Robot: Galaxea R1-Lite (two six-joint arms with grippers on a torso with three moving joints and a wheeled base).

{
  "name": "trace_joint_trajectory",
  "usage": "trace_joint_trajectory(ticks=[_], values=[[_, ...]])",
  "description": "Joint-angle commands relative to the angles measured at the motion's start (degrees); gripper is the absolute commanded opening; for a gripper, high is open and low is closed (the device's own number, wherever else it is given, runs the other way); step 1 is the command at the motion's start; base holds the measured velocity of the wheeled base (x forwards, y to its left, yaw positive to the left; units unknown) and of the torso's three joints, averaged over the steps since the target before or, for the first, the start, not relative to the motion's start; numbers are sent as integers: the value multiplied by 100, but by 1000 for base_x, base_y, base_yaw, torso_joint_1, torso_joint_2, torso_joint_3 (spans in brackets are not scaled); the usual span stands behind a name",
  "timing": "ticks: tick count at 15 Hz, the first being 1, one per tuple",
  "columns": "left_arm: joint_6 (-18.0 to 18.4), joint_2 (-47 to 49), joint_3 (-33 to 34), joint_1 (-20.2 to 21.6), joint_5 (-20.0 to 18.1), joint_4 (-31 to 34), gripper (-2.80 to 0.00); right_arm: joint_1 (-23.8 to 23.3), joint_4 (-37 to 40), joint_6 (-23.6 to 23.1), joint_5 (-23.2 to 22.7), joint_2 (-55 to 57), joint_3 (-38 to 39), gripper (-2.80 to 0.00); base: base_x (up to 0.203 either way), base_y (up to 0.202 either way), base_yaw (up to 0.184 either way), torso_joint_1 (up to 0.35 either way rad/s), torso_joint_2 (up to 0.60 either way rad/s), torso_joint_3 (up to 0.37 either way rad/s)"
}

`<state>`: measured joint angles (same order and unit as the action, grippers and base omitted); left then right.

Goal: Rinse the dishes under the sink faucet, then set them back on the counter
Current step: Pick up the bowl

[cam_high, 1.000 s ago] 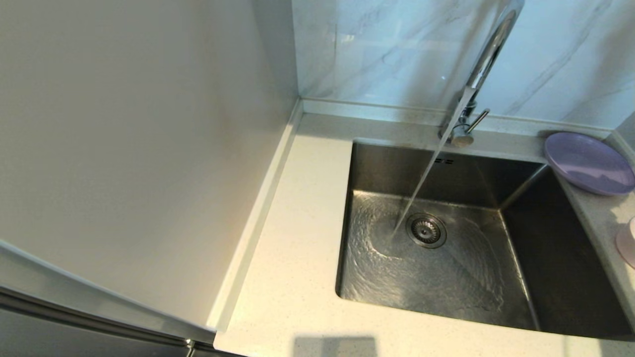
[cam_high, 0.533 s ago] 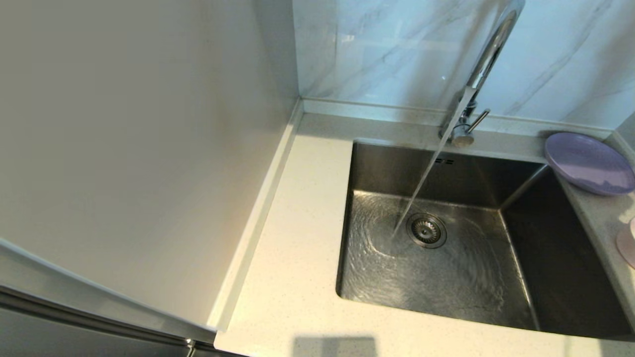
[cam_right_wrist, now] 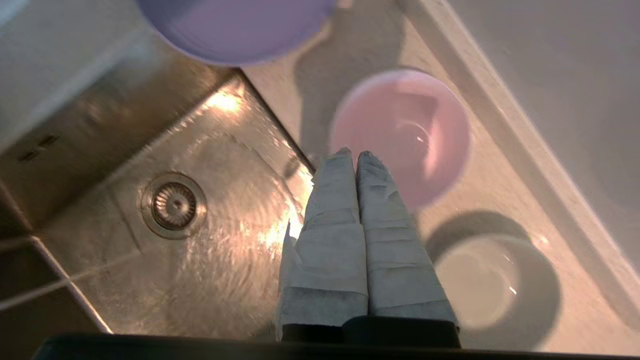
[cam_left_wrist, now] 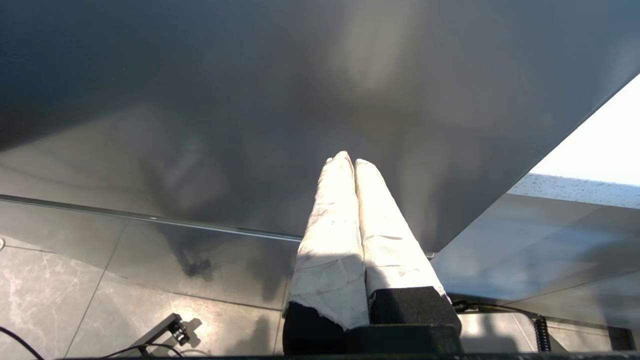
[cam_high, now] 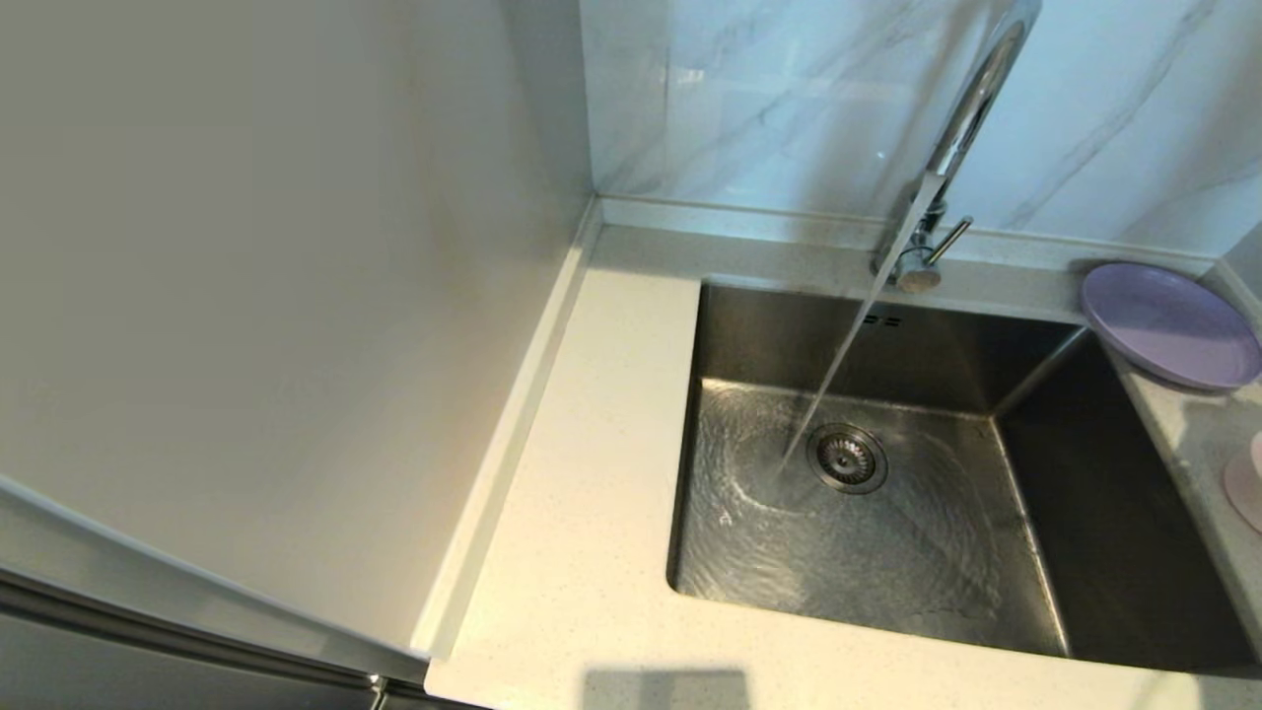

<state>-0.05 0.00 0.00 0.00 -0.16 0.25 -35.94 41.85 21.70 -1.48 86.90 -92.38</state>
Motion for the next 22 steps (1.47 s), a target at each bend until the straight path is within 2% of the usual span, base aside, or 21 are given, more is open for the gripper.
trace_joint_trajectory(ticks=[1, 4, 8, 9, 10, 12, 14, 16, 20, 22], values=[[-4, 0, 0, 0, -2, 1, -280, -180, 303, -7, -13, -426, 115, -280, 0, 0, 0, 0, 0, 0], [-4, 0, 0, 0, -2, 1, -280, -338, 1043, -80, 0, -916, 398, -280, 0, 0, 0, 0, 0, 0], [-4, 0, 0, 0, -2, 1, -280, -406, 1264, -73, 59, -1226, 1063, -280, 0, 0, 0, 0, 0, 0], [-4, 0, 0, 0, -2, 1, -280, -405, 1489, 70, 60, -1167, 1039, -27, 0, 0, 0, 0, 0, 0], [-4, 0, 0, 0, -2, 1, -280, -405, 1777, 261, 71, -1092, 1015, 0, 0, 0, 0, 0, 0, 0], [-4, 0, 0, 0, -2, 1, -280, -437, 2272, 663, 163, -902, 973, 0, 0, 0, 0, 0, 0, 0], [-4, 0, 0, 0, -2, 1, -280, -781, 2310, 887, 173, -843, 1067, 0, 0, 0, 0, 0, 0, 0], [-4, 0, 0, 0, -2, 1, -280, -1189, 2254, 917, 176, -813, 1516, 0, 0, 0, 0, 0, 0, 0], [-4, 0, 0, 0, -2, 1, -280, -2215, 1614, 904, 161, -422, 2357, 0, 0, 0, 0, 0, 0, 0], [-4, 0, 0, 0, -2, 1, -280, -2492, 1129, 884, 157, -272, 2868, 0, 0, 0, 0, 0, 0, 0]])
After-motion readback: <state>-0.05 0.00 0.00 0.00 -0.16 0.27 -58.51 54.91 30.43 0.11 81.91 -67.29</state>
